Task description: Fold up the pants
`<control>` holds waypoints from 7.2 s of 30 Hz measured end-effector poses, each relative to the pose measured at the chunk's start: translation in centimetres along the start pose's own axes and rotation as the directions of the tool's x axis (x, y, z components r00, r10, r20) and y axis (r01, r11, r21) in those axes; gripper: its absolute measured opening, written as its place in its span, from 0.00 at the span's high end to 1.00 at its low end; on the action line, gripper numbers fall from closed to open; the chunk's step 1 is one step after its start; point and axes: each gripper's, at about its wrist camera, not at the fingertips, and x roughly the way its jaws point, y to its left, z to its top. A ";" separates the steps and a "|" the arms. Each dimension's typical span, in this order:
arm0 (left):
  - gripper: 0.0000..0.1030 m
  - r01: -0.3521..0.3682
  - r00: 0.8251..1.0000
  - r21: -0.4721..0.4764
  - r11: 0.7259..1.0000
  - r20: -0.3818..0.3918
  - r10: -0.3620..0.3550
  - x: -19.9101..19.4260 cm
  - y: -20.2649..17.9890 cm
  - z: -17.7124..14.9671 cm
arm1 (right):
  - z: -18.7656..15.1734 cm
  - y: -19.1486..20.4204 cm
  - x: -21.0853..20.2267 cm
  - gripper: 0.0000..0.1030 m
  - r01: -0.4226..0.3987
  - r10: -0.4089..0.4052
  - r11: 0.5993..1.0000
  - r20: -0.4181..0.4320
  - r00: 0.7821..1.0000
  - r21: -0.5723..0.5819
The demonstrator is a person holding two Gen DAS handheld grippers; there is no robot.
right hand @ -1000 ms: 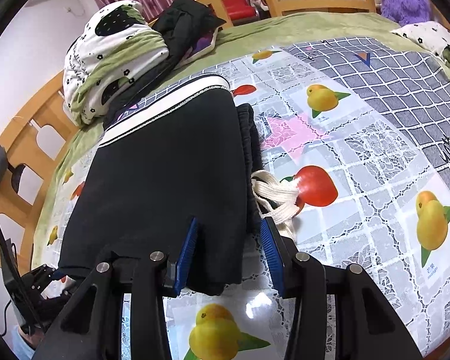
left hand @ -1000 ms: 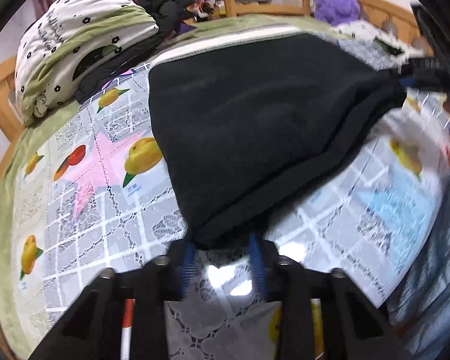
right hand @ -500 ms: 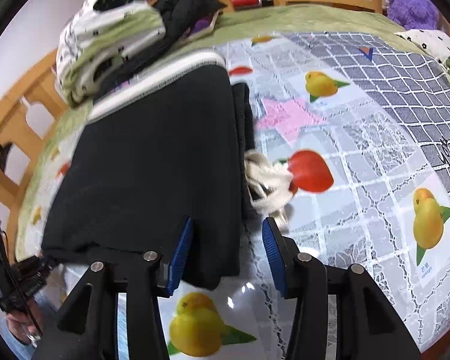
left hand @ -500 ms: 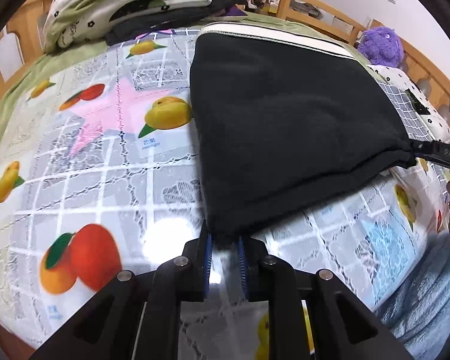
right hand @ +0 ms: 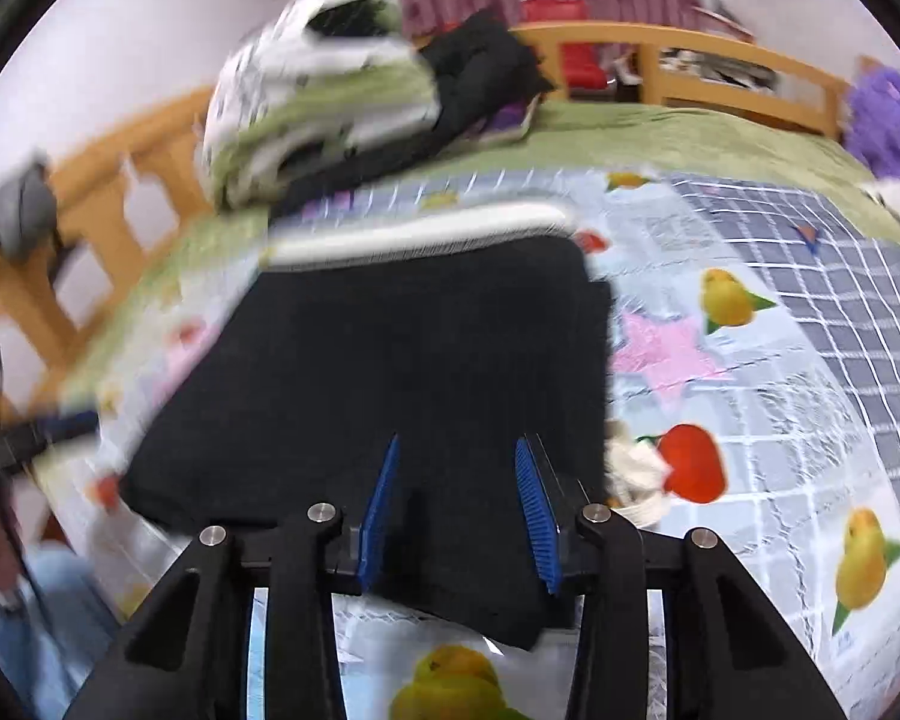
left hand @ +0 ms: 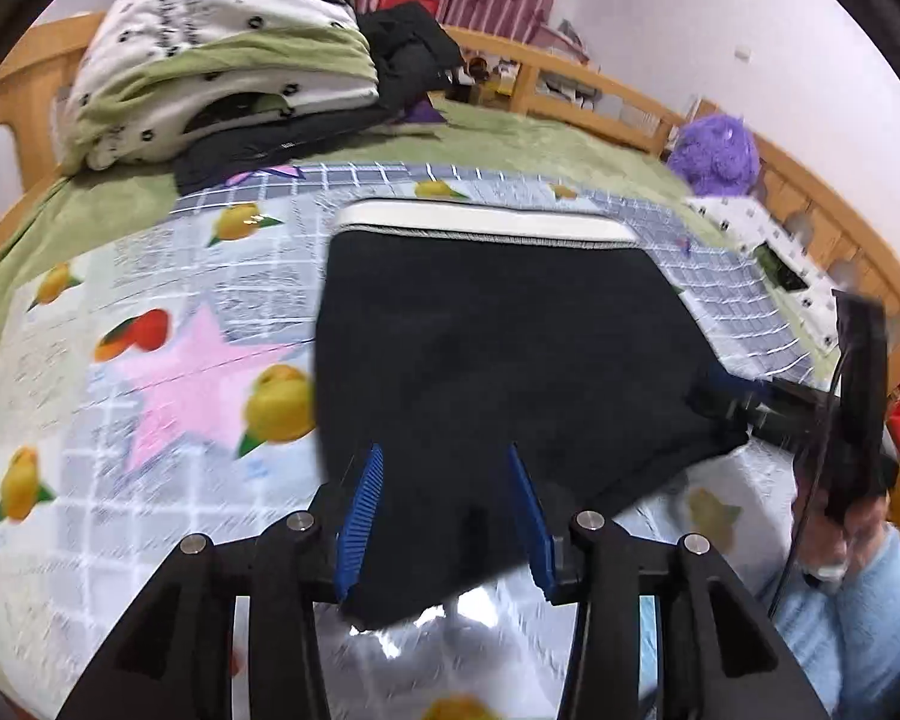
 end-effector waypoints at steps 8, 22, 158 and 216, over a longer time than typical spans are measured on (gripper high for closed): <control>0.60 -0.019 0.996 0.035 0.999 -0.090 0.022 2.9 0.8 -2.3 | -3.2 1.8 1.0 0.60 0.097 -0.114 0.979 -0.087 0.990 -0.177; 0.58 0.018 1.000 -0.214 0.977 0.028 -0.012 8.0 6.2 6.0 | 9.6 -7.5 9.0 0.73 0.032 -0.029 0.987 -0.025 0.999 0.160; 0.62 -0.072 0.997 0.075 0.995 -0.031 0.074 1.9 2.1 -7.9 | -4.8 -1.6 -1.3 0.57 0.156 -0.148 0.971 -0.057 0.987 0.181; 0.83 -0.095 0.994 -0.095 0.991 0.036 0.099 -1.8 3.2 -4.8 | -4.7 -3.2 -3.6 0.49 0.074 -0.078 0.990 0.034 0.996 0.119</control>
